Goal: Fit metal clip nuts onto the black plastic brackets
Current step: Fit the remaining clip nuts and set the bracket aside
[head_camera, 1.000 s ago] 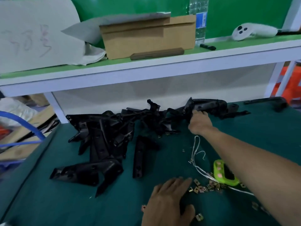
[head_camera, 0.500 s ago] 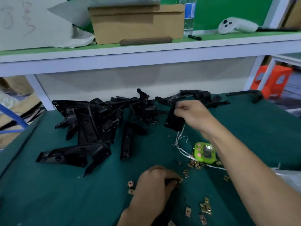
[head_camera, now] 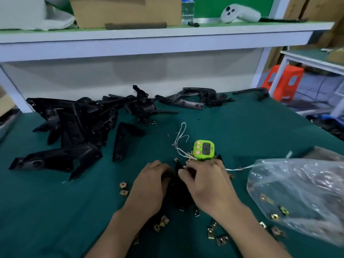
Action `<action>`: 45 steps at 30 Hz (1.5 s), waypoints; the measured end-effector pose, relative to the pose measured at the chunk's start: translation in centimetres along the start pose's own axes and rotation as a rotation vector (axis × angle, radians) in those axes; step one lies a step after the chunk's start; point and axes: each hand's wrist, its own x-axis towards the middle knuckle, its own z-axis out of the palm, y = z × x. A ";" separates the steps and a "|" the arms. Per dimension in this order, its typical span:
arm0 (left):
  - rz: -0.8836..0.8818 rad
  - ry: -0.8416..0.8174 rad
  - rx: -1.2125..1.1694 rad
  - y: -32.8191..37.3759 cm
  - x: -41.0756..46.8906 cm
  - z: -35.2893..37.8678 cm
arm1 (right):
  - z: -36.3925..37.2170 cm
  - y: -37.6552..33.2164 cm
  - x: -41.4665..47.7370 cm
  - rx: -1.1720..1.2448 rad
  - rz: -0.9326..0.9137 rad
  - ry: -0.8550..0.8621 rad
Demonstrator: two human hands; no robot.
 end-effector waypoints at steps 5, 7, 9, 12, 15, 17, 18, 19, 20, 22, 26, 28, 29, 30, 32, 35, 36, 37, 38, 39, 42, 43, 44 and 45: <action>-0.071 0.065 -0.101 0.1 -0.1 0.1 | -2.0 2.8 0.2 0.141 0.036 0.063; -0.096 0.084 -0.115 0.0 0.0 -0.1 | -2.6 3.5 0.5 0.127 -0.027 -0.063; -0.153 0.122 -0.108 -0.1 0.1 -0.3 | -2.5 3.6 0.6 0.076 -0.113 -0.162; -0.236 0.225 -0.215 -0.2 0.1 -0.7 | -1.9 3.7 0.5 -0.078 -0.211 -0.294; -0.265 0.276 -0.353 -0.2 0.2 -1.1 | -1.8 3.5 0.4 -0.097 -0.221 -0.326; -0.288 0.276 -0.409 -0.4 0.3 -1.2 | -1.8 3.2 0.3 -0.081 -0.251 -0.329; -0.305 0.268 -0.428 -0.5 0.4 -1.3 | -1.8 3.0 0.2 -0.068 -0.260 -0.321; -0.317 0.259 -0.435 -0.5 0.4 -1.3 | -1.8 2.8 0.1 -0.049 -0.257 -0.311; -0.320 0.248 -0.434 -0.6 0.4 -1.4 | -1.9 2.5 0.1 -0.025 -0.242 -0.299; -0.318 0.226 -0.439 -0.7 0.3 -1.5 | -1.8 2.0 0.0 0.010 -0.204 -0.288; -0.335 0.193 -0.443 -1.1 0.6 -1.8 | -1.3 1.5 -0.1 0.027 -0.188 -0.209; -0.341 0.153 -0.473 -1.4 0.7 -1.9 | -1.2 1.2 -0.2 0.092 -0.136 -0.151; -0.341 0.119 -0.487 -1.4 0.8 -2.0 | -1.3 1.1 -0.2 0.125 -0.109 -0.103; -0.339 0.087 -0.493 -1.4 0.8 -2.1 | -1.4 0.9 -0.3 0.159 -0.080 -0.041; -0.325 0.067 -0.513 -1.1 0.7 -2.3 | -2.0 0.6 -0.6 0.263 -0.055 0.088; -0.353 0.112 -0.638 -0.5 0.7 -2.6 | -2.8 0.2 -0.8 0.583 -0.057 0.194; -0.348 0.128 -0.662 -0.4 0.7 -2.6 | -3.0 0.0 -0.7 0.712 -0.022 0.183; -0.331 0.140 -0.661 -0.3 0.8 -2.6 | -3.0 -0.1 -0.5 0.870 0.046 0.158; -0.324 0.148 -0.657 -0.3 0.7 -2.7 | -3.0 0.0 -0.3 1.056 0.152 0.113; -0.327 0.152 -0.655 -0.3 0.7 -2.7 | -3.0 0.1 0.0 1.254 0.278 0.016; -0.365 0.147 -0.665 -0.2 0.5 -2.6 | -2.7 0.3 0.1 1.575 0.579 -0.443; -0.376 0.153 -0.661 -0.3 0.5 -2.4 | -2.3 0.5 0.1 1.580 0.621 -0.543; -0.382 0.158 -0.653 -0.3 0.5 -2.1 | -1.9 0.6 0.1 1.550 0.641 -0.613; -0.385 0.158 -0.648 -0.2 0.6 -1.9 | -1.4 0.7 0.1 1.504 0.653 -0.660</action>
